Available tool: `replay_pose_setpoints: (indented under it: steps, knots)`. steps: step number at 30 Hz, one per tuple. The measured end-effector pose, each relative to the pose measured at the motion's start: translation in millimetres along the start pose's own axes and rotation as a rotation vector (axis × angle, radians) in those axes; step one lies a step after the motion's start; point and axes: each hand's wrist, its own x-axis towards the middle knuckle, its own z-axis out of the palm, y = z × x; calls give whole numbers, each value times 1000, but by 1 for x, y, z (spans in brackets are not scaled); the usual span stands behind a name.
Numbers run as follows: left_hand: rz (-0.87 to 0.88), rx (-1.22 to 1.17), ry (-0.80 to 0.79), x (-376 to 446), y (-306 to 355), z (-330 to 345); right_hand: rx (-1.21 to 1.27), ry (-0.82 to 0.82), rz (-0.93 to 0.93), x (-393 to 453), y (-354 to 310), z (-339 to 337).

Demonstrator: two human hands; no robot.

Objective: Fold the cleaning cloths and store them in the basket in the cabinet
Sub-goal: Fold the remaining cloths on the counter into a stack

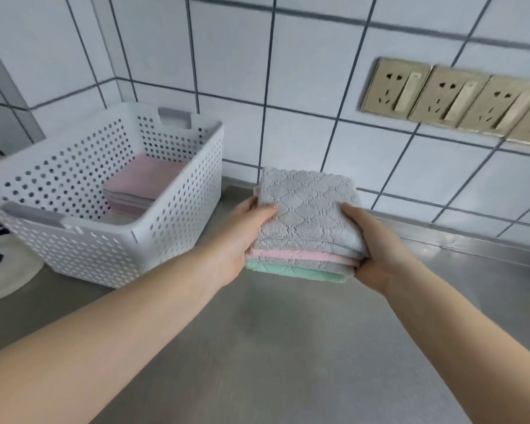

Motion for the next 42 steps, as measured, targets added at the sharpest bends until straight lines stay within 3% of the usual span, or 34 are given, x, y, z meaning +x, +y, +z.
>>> replay_pose_setpoints:
  steps: [10,19,28,34,39,42]
  knots:
    - [13,14,132,-45,98,-39,-7,-151,-28,-29,-68,69]
    - [-14,-52,192,-41,149,-158,-27,-253,-34,-8,-83,200]
    - [-107,291,236,49,169,-282,34,-70,51,72,-50,321]
    - [-203,389,271,93,147,-294,-33,138,87,121,-24,345]
    - [-208,479,337,125,130,-297,-100,196,122,142,-10,347]
    - [-201,502,282,139,121,-296,-130,229,124,154,-1,348]
